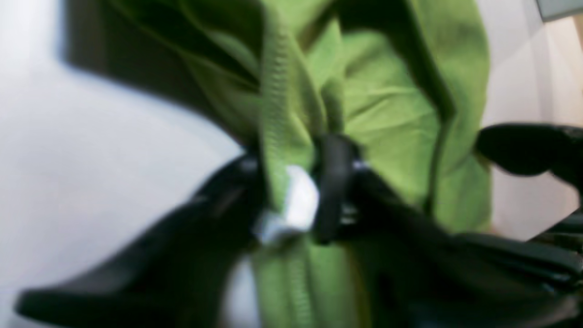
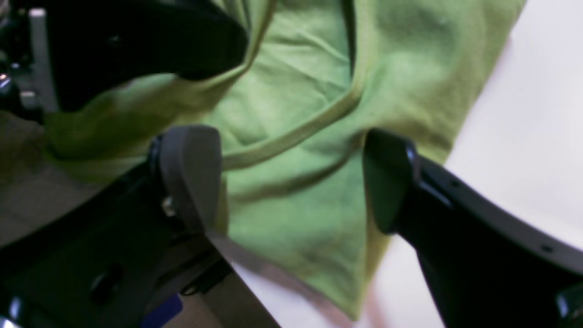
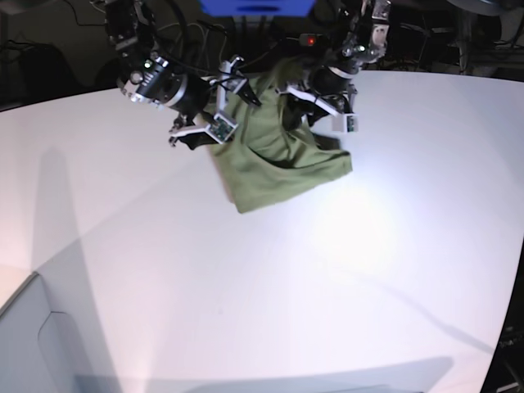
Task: Fold the T-shirt properly
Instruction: 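Pull the bundle with both grippers to square and flatten it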
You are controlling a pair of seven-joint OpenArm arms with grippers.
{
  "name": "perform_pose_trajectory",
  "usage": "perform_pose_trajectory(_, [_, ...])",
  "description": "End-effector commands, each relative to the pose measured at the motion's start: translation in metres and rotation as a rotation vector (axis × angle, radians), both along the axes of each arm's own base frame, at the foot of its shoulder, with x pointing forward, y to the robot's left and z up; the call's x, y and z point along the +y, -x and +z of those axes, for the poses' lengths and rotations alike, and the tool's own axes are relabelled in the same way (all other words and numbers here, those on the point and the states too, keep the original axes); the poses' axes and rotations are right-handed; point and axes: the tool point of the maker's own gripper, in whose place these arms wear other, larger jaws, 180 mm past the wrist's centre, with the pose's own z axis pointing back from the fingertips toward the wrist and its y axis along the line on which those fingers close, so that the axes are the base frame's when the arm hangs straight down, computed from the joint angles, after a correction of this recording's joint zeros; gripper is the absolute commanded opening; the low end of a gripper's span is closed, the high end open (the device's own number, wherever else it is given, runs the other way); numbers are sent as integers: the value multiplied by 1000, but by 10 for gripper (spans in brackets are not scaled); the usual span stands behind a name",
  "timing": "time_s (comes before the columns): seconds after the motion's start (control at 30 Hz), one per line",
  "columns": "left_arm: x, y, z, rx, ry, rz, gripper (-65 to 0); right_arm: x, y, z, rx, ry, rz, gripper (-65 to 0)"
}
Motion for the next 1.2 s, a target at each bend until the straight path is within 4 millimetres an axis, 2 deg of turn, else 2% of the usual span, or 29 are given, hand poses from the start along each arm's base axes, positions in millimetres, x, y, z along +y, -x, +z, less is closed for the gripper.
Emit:
perform_pose_trajectory(0.0, [-2, 4, -1, 14, -1, -7, -577, 5, -5, 13, -36, -41, 5, -197])
perform_pose_trajectory(0.07, [-1, 4, -1, 16, -1, -7, -650, 5, -8, 14, -45, -41, 5, -197])
perform_pose_trajectory(0.23, [3, 4, -2, 18, -12, -4, -650, -3, -17, 17, -62, -32, -20, -197])
perform_pose_trajectory(0.5, [17, -12, -10, -3, -90, -91, -650, -33, -45, 57, -202, -17, -112, -197])
perform_pose_trajectory(0.67, [23, -32, -8, -47, -159, -199, -650, -51, -54, 63, -227, 4, -161, -197])
perform_pose_trajectory(0.93, [16, -75, -1, -130, -250, -366, -650, -74, -56, 58, -217, 41, -219, -197])
perform_pose_trajectory(1.07, [5, -95, -9, -97, -298, -462, -650, -84, -53, 54, -203, 56, -245, -197])
perform_pose_trajectory(1.17, [-10, -108, -12, -108, -331, -544, -650, -89, -53, 53, -203, 64, -258, -197])
